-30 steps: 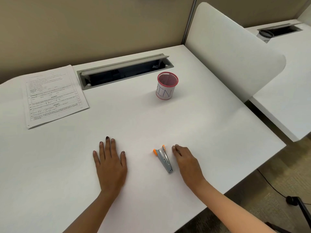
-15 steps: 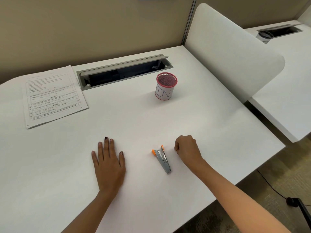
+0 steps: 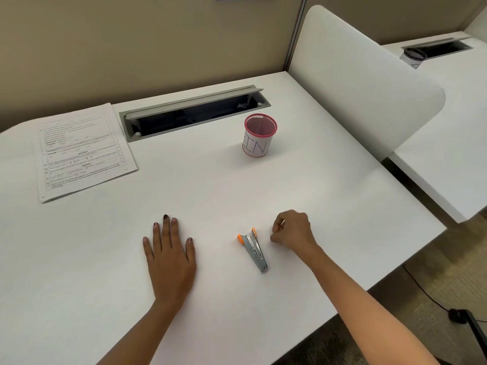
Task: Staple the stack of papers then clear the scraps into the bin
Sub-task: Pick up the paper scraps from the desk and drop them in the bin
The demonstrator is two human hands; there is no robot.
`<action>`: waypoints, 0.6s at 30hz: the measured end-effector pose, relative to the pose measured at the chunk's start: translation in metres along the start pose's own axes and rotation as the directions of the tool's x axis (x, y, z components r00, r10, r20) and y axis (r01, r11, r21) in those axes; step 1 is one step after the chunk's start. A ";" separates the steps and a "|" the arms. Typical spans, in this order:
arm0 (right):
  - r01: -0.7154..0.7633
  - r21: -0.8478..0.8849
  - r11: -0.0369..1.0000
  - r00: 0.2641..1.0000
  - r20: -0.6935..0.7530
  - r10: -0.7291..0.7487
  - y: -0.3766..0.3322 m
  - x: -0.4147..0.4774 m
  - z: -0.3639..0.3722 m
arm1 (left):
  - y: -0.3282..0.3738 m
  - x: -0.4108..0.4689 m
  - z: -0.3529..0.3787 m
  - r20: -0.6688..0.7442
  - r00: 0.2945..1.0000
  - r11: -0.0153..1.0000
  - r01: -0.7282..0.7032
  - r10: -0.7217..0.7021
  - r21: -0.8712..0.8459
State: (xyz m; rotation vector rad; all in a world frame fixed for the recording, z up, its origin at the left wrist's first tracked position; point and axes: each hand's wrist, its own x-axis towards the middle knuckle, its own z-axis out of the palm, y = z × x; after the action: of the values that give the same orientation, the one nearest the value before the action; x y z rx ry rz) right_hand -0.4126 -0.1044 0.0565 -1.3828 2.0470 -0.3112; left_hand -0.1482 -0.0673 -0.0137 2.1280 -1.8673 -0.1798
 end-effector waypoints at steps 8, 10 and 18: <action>-0.096 0.897 0.431 0.992 0.053 0.111 -0.022 0.043 -0.049 | 0.002 0.000 -0.001 0.004 1.000 1.000 0.010 -0.010 -0.005; -0.078 0.948 0.309 0.994 0.052 0.092 -0.037 0.058 -0.062 | 0.001 0.000 -0.001 0.005 1.000 1.000 0.008 -0.008 -0.004; 0.138 0.809 0.571 0.957 -0.258 0.135 -0.105 0.125 -0.101 | 0.001 0.000 -0.001 0.003 1.000 1.000 0.009 -0.009 -0.004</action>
State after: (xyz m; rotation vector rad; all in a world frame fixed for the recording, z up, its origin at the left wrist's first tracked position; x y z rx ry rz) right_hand -0.4280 -0.2758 0.1419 -0.7429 1.6942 -1.3651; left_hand -0.1493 -0.0672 -0.0125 2.1345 -1.8582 -0.1887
